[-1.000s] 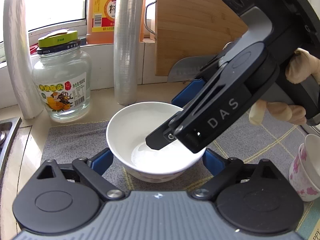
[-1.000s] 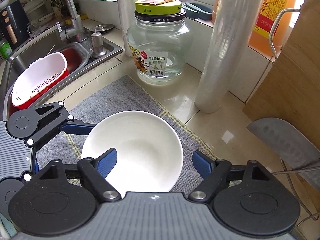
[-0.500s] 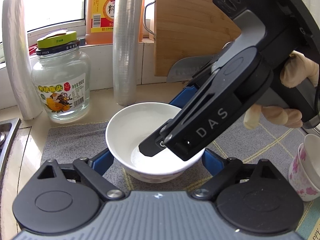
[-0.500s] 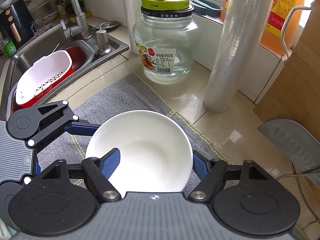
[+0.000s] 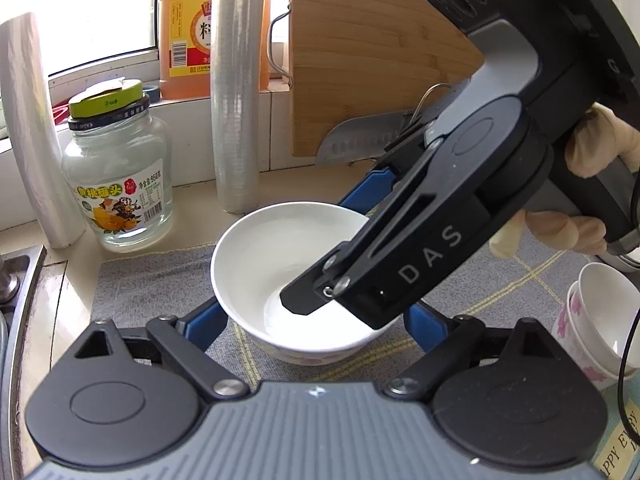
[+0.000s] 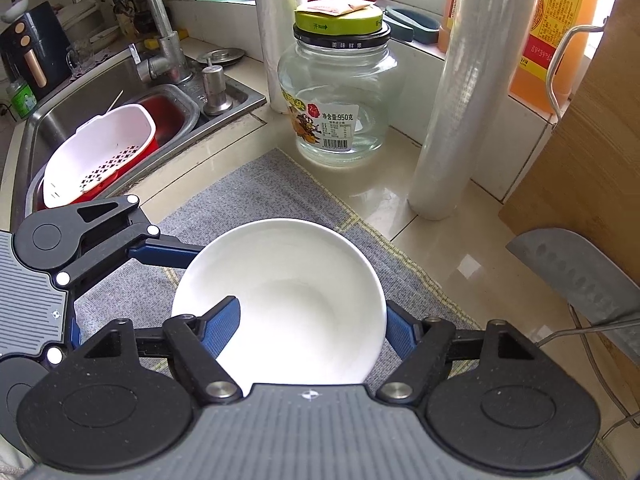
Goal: Organize plates and bowls
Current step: 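Carry the white bowl with the right gripper toward the nested bowls, then lower the white bowl into the nested bowls and open the right gripper, then grasp the stack of three bowls with the right gripper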
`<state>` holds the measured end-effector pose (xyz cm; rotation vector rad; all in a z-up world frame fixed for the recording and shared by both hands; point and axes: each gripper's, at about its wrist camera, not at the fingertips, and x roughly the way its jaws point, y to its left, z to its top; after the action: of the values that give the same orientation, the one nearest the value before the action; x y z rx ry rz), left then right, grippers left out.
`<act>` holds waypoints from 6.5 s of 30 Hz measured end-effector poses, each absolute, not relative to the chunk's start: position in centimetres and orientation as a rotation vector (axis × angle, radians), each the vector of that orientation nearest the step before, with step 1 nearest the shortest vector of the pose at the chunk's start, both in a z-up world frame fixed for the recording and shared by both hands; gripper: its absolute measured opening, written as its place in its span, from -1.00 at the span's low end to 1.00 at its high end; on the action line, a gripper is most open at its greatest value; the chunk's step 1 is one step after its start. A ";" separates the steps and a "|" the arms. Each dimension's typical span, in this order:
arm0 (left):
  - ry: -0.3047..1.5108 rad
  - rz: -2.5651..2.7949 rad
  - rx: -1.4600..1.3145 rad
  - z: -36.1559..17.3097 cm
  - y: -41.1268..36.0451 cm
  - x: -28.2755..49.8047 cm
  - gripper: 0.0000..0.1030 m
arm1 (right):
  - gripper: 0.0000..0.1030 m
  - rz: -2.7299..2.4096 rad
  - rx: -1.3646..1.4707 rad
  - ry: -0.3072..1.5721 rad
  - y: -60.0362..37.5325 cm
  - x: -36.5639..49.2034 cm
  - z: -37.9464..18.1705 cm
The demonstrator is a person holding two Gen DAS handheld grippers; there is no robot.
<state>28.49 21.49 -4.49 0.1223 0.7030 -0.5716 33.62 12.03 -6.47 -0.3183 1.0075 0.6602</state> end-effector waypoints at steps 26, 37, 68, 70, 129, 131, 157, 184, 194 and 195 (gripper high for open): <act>0.685 -0.709 0.213 0.4 18.6 20.8 0.83 | 0.58 0.556 -0.253 0.973 7.8 23.7 -2.9; 0.655 -0.786 0.255 1.4 15.8 18.9 0.83 | 0.58 0.477 -0.210 0.962 4.4 20.7 -1.8; 0.724 -1.022 0.293 -0.5 7.0 17.1 0.83 | 0.58 0.266 -0.107 1.024 -4.6 14.5 -2.5; 0.733 -1.023 0.294 -0.7 7.0 17.1 0.83 | 0.58 0.268 -0.099 1.030 -4.7 14.5 -2.6; 0.927 -1.054 0.408 -6.8 8.7 19.2 0.93 | 1.00 0.271 -0.029 0.915 -6.4 10.5 -3.1; 0.907 -1.051 0.432 -6.9 8.3 19.1 0.94 | 1.00 0.276 -0.035 0.911 -6.9 9.8 -3.3; 0.881 -0.940 0.480 -7.2 6.5 18.3 1.00 | 1.00 0.517 -0.307 0.948 -9.5 9.4 -12.6; 0.783 -1.165 0.526 -7.2 7.1 19.7 0.97 | 1.00 0.437 -0.267 0.950 -9.1 9.6 -12.7; 0.781 -1.376 0.545 -7.0 6.5 21.8 0.81 | 1.00 0.595 -0.393 0.952 -7.8 11.5 -12.2; 0.782 -1.382 0.539 -7.0 6.5 21.9 0.81 | 1.00 0.609 -0.400 0.950 -7.7 11.7 -12.1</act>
<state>21.92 6.50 -6.96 0.5390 0.7823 -1.3820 11.70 -7.66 -12.11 -0.4001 0.9501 0.6095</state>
